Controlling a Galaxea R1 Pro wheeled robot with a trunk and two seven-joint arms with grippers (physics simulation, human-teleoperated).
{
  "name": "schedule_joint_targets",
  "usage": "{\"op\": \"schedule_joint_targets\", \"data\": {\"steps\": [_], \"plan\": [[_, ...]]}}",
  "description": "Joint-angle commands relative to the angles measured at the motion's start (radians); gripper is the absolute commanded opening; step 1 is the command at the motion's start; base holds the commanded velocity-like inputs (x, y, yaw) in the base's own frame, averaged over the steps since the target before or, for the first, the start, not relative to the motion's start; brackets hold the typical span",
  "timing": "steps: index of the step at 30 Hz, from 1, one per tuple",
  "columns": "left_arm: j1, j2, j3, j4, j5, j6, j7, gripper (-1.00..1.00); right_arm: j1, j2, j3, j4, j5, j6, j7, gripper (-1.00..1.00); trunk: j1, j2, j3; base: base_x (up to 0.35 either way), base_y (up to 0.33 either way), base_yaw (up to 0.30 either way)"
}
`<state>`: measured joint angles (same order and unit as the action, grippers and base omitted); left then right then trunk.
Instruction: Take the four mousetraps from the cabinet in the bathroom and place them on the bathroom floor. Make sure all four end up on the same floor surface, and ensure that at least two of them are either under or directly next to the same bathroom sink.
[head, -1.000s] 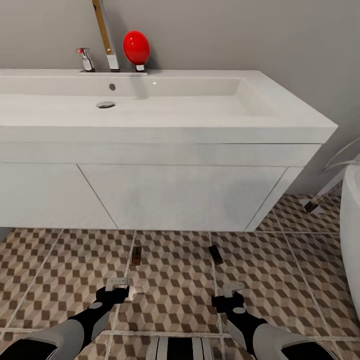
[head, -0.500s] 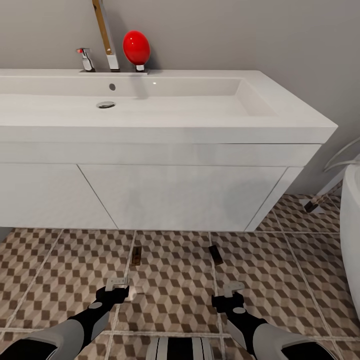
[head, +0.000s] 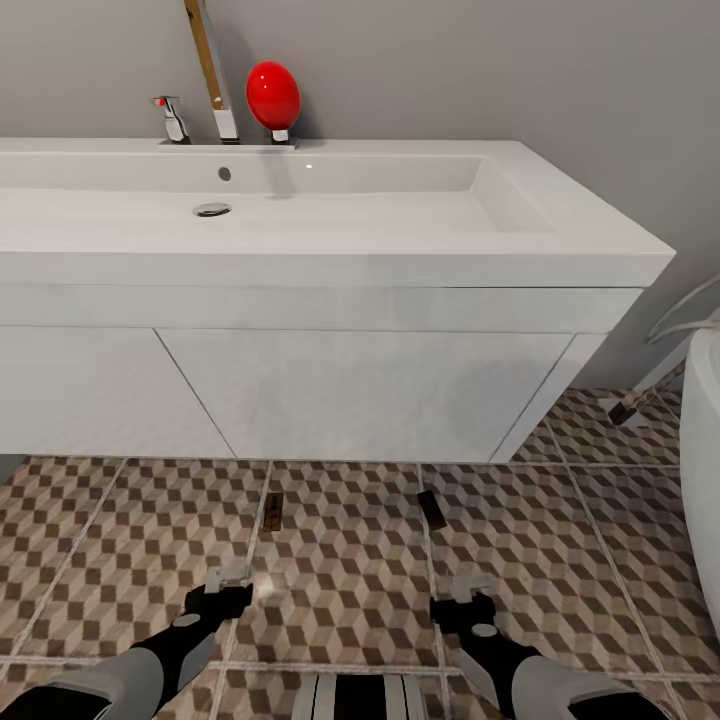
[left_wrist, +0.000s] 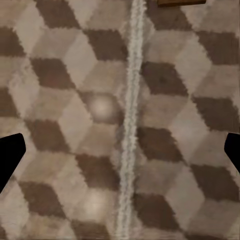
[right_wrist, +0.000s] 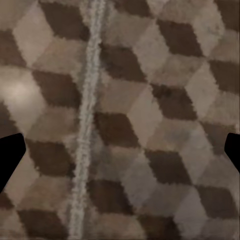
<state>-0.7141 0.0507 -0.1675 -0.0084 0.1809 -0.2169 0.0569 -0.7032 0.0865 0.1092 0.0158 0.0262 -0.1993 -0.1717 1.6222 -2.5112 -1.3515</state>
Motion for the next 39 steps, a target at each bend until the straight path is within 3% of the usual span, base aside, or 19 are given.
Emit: {"op": "schedule_joint_targets", "data": {"steps": [1,24,39], "plan": [[0.005,0.0,-0.009,0.001,0.009,0.003,0.002,1.0,0.005,0.0,0.007,0.002,0.003,-0.003,-0.012,1.0,0.0,0.0,-0.001,0.0,0.0,0.0],[0.013,0.0,-0.009,0.004,0.009,-0.019,-0.019,1.0,0.011,0.007,0.022,0.001,0.001,0.024,0.01,1.0,0.0,0.0,-0.001,-0.008,0.0,0.0],[0.013,-0.003,-0.009,0.004,0.009,-0.018,-0.023,1.0,0.011,0.007,0.023,0.001,0.001,0.024,0.011,1.0,0.0,0.0,-0.001,-0.272,0.0,0.0]]}}
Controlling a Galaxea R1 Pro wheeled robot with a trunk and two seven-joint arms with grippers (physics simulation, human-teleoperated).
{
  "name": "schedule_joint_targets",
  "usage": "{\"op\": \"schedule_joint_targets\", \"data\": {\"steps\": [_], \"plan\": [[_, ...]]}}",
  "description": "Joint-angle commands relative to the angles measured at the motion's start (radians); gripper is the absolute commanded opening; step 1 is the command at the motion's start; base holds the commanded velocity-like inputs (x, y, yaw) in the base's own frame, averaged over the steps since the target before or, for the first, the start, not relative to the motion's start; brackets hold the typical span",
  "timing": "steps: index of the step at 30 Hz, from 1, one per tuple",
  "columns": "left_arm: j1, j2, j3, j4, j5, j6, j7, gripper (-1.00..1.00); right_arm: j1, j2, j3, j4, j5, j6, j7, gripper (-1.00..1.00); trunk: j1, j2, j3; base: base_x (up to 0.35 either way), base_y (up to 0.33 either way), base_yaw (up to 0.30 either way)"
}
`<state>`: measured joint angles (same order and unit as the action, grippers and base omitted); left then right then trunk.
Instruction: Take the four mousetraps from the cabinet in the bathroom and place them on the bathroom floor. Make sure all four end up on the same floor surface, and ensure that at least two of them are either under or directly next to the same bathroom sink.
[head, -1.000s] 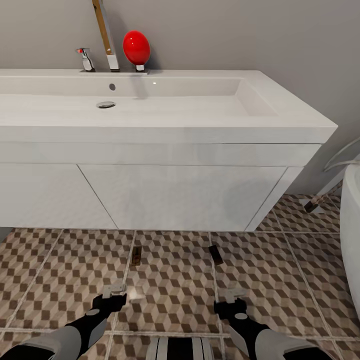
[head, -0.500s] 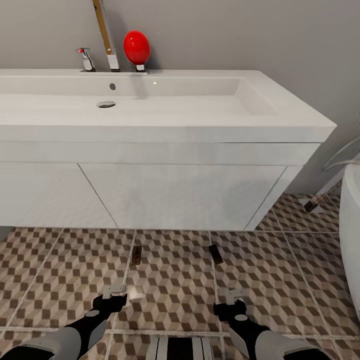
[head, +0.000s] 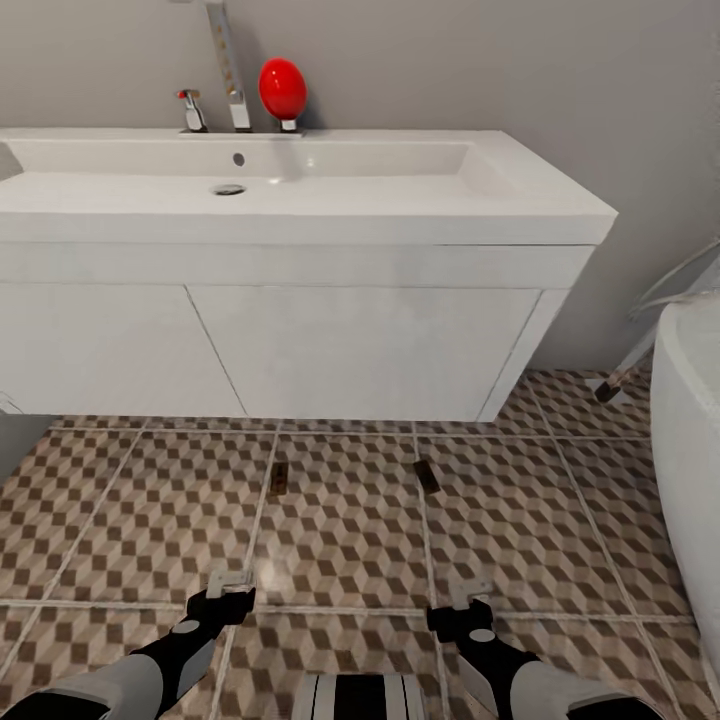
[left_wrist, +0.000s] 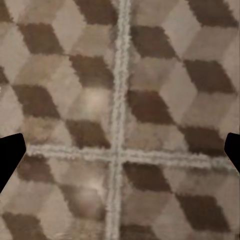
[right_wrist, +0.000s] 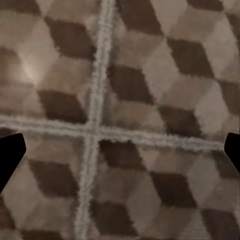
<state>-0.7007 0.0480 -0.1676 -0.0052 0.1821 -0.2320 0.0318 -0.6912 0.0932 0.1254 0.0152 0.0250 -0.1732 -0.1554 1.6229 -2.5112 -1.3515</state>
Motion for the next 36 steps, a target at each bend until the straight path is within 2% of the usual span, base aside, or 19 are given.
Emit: {"op": "schedule_joint_targets", "data": {"steps": [1,36], "plan": [[0.0,0.0,-0.009,0.001,0.008,-0.003,0.002,1.0,-0.001,0.0,0.006,0.002,0.003,-0.002,-0.005,1.0,-0.001,0.0,-0.001,-0.335,0.0,0.0],[0.0,0.001,-0.009,0.001,0.008,-0.003,0.005,1.0,-0.001,0.0,0.006,0.002,0.003,-0.005,-0.003,1.0,-0.001,0.0,-0.001,-0.344,0.0,0.0]]}}
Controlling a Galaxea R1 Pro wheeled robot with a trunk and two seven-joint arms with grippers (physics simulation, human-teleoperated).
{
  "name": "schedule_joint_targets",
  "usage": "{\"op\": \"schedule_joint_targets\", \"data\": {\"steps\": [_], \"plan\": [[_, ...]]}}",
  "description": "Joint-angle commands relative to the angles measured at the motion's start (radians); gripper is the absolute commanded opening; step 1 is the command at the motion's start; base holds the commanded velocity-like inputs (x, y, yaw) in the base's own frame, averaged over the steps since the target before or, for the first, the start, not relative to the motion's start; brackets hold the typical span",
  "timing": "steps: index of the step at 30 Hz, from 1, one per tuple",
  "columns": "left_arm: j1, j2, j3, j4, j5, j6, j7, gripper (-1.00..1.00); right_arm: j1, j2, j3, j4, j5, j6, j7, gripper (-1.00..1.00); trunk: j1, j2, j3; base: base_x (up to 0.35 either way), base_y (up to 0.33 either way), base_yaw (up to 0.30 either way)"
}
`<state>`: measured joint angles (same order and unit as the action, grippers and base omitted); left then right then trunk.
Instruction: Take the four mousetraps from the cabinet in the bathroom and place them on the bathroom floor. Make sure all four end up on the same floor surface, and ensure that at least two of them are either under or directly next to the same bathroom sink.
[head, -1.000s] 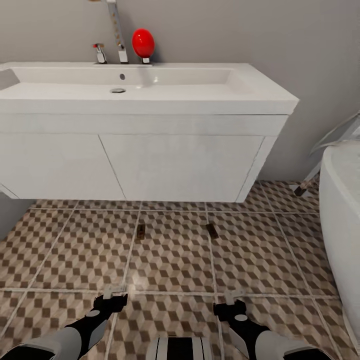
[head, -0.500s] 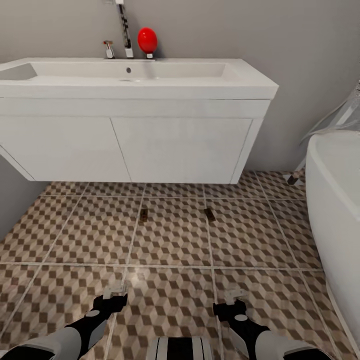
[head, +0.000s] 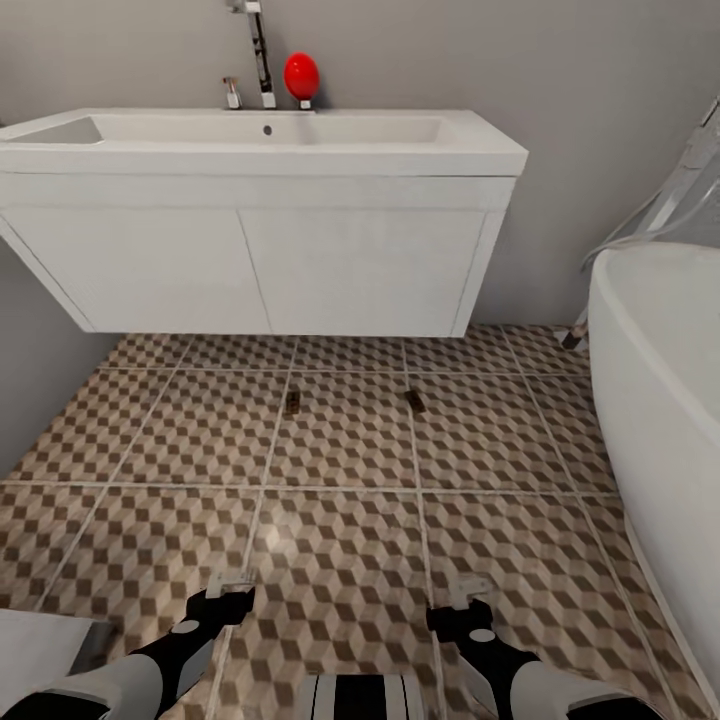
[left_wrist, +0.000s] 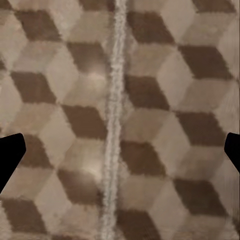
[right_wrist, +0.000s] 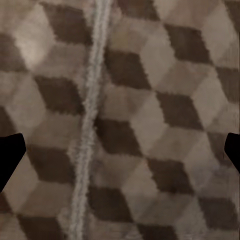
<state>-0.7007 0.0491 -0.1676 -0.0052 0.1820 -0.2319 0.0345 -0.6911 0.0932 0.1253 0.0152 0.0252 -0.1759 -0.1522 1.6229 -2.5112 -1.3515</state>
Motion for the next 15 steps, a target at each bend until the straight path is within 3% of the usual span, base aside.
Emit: {"op": "schedule_joint_targets", "data": {"steps": [1,15], "plan": [[0.0,0.0,-0.009,0.001,0.008,-0.003,0.002,1.0,-0.001,0.0,0.007,0.002,0.003,-0.002,-0.006,1.0,-0.001,0.0,-0.001,-0.346,0.0,0.0],[0.0,0.001,-0.009,0.001,0.008,-0.003,0.004,1.0,-0.001,0.0,0.007,0.002,0.003,-0.002,-0.006,1.0,-0.001,0.0,-0.001,-0.346,0.0,0.0]]}}
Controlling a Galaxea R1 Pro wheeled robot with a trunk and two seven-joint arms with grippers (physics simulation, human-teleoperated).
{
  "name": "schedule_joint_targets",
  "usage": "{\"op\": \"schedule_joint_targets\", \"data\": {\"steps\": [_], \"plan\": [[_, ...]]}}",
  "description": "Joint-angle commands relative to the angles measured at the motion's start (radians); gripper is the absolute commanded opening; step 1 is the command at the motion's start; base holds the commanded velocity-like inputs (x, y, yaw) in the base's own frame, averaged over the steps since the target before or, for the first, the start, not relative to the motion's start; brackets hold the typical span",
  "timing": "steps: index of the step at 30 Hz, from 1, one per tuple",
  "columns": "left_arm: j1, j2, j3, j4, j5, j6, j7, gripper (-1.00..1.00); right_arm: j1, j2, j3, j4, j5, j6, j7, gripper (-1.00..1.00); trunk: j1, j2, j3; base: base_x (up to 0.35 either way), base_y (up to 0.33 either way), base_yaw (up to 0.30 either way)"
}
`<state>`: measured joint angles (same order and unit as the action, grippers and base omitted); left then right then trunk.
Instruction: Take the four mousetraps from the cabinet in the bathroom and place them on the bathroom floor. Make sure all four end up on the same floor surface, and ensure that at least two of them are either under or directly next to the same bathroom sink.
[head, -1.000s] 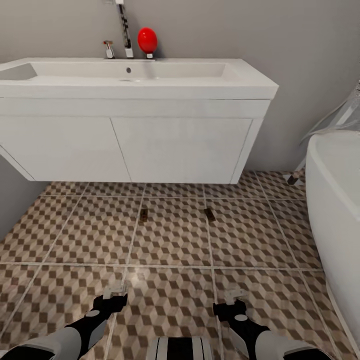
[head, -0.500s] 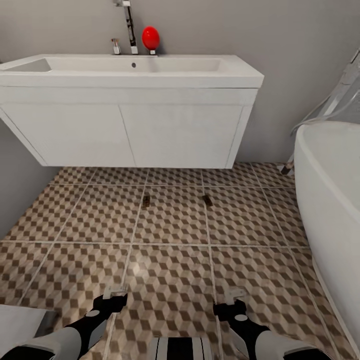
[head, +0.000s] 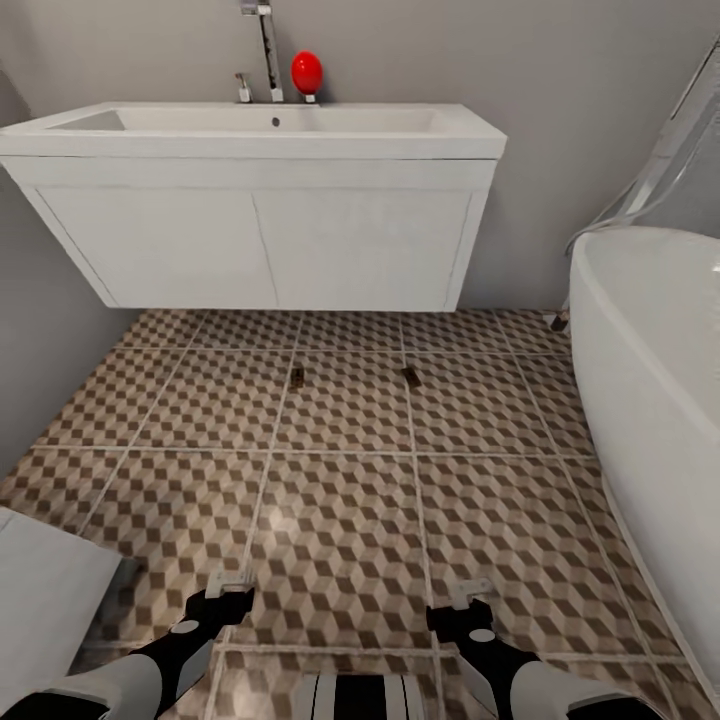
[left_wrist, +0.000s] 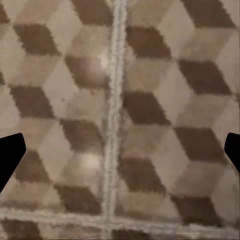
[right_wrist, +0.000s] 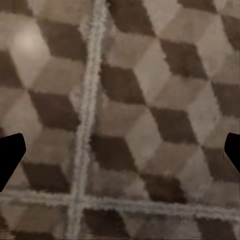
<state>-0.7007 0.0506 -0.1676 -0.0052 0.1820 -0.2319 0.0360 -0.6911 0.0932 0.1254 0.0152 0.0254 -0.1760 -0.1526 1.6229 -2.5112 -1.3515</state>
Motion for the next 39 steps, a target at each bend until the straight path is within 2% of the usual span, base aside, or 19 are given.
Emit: {"op": "schedule_joint_targets", "data": {"steps": [1,24,39], "plan": [[0.0,0.0,-0.009,0.001,0.008,-0.003,0.002,1.0,-0.001,0.0,0.006,0.002,0.003,-0.002,-0.006,1.0,-0.001,0.0,-0.001,-0.346,0.0,0.0],[0.0,0.0,-0.009,0.001,0.008,-0.004,0.003,1.0,-0.001,0.0,0.007,0.002,0.002,-0.002,-0.005,1.0,-0.001,0.0,-0.001,-0.339,0.0,0.0],[0.0,-0.001,-0.009,0.001,0.008,-0.004,0.002,1.0,-0.001,0.0,0.006,0.002,0.002,-0.002,-0.005,1.0,-0.001,0.0,-0.001,-0.075,0.0,0.0]]}}
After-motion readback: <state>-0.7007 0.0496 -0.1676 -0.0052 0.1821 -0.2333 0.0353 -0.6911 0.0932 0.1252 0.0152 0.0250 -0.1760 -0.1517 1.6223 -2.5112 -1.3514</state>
